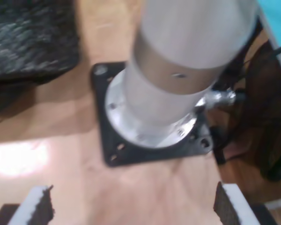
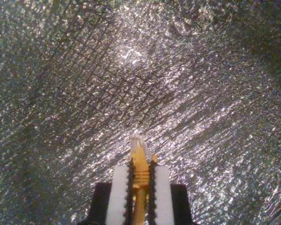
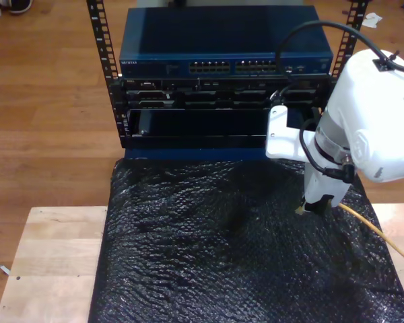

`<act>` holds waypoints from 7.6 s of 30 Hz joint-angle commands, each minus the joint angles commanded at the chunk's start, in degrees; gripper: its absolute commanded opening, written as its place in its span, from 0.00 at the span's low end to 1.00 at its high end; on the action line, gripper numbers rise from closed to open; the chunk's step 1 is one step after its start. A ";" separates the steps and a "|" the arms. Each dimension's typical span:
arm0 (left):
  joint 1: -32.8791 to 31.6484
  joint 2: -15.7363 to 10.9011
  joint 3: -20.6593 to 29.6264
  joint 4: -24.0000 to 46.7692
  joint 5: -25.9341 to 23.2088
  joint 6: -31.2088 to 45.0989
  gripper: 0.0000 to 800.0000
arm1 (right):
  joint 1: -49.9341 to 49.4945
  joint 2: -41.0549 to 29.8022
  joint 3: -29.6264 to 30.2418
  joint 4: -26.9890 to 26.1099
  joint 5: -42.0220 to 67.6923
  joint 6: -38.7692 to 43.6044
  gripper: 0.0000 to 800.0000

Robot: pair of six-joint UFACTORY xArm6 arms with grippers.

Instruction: Grab the cable and plug it in

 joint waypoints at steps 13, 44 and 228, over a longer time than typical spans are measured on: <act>4.66 -5.63 9.23 2.99 -4.66 4.66 1.00 | 0.09 0.18 0.26 -0.09 0.44 0.00 0.00; 12.31 -12.66 28.66 2.90 -35.16 14.51 1.00 | 1.05 7.30 -1.93 0.09 -6.59 0.35 0.00; 12.40 -12.13 30.86 2.99 -38.95 14.42 1.00 | -3.34 20.13 0.00 -23.56 -85.71 -9.85 0.00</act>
